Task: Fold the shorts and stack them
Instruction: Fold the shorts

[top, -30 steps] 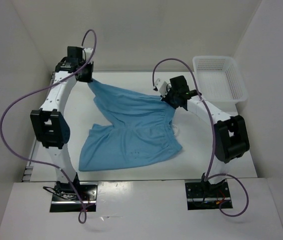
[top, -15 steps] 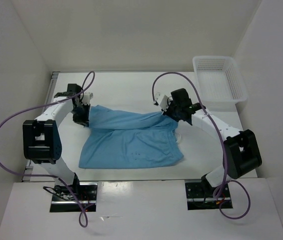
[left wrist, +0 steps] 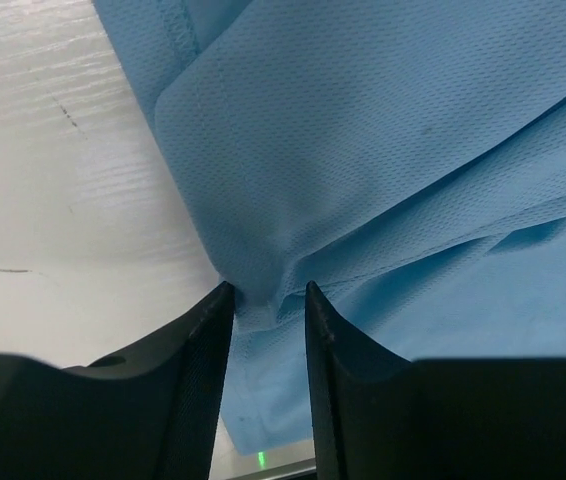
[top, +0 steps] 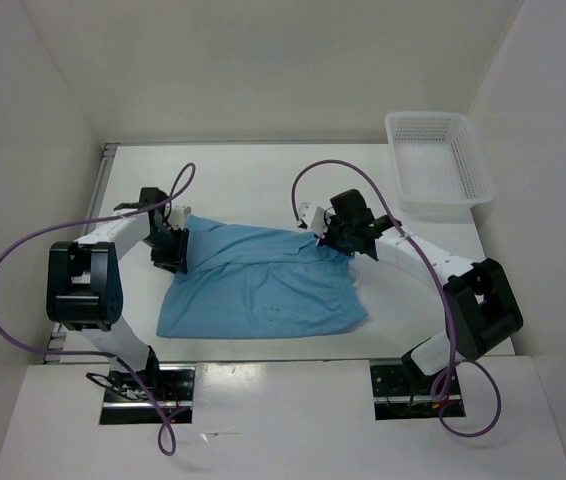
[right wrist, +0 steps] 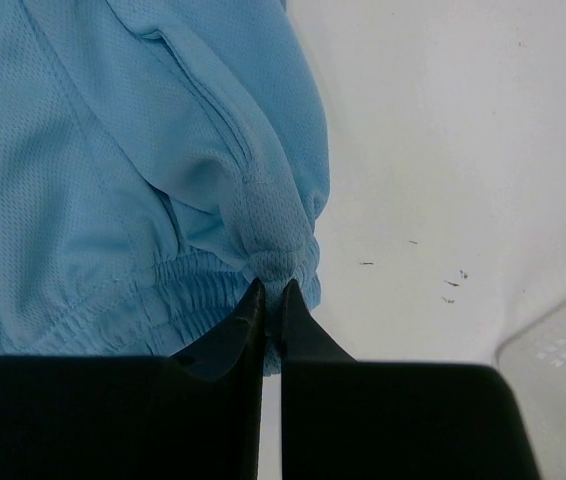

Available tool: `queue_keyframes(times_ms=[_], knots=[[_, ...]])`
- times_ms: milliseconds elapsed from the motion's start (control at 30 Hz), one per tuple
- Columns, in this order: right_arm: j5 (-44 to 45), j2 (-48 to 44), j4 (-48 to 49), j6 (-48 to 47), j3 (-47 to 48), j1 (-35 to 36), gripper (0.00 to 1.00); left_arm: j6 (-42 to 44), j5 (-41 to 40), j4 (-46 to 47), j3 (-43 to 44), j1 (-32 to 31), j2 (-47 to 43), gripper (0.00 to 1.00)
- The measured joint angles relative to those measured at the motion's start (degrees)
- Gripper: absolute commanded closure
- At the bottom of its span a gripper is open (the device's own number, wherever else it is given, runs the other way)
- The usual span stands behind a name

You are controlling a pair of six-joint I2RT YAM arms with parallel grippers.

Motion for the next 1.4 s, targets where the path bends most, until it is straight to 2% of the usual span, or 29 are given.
queue_keyframes(times_ms=[233,267,300,367,467,500,667,933,1100,1267,1400], knots=[[0.0,0.0,0.26,-0.96,0.0,0.35,1.0,0.0,0.09,1.9,-1.99,0.0,0.17,0.56],[0.0,0.0,0.28,-0.98,0.0,0.35,1.0,0.0,-0.33,2.08,-2.05,0.0,0.37,0.6],[0.02,0.0,0.28,-0.98,0.0,0.35,1.0,-0.04,-0.63,2.29,-2.05,0.0,0.57,0.72],[0.0,0.0,0.28,-0.98,0.0,0.35,1.0,-0.26,-1.03,2.6,-2.05,0.07,0.85,0.84],[0.0,0.0,0.31,-1.2,0.0,0.35,1.0,-0.13,-1.22,2.73,-1.88,0.15,1.05,0.98],[0.0,0.0,0.33,-1.2,0.0,0.35,1.0,0.02,-1.27,2.49,-1.55,0.17,1.11,1.0],[0.35,0.0,0.46,-1.53,0.0,0.35,1.0,0.02,-1.9,1.42,2.78,0.28,1.16,1.0],[2.64,-0.24,0.83,-1.97,0.96,0.37,1.0,0.02,-2.6,-3.8,17.05,3.1,0.98,1.0],[2.6,-5.6,-0.2,-2.89,1.77,0.37,1.0,0.0,-1.22,-8.81,25.0,5.05,-2.69,1.0],[-0.7,-18.03,-5.11,-5.97,1.75,1.14,1.0,0.02,1.07,-17.14,23.15,5.75,-12.02,1.0],[-4.13,-25.88,-10.75,-10.1,-0.07,4.09,1.0,0.07,3.74,-24.74,13.68,5.75,-17.05,1.0]])
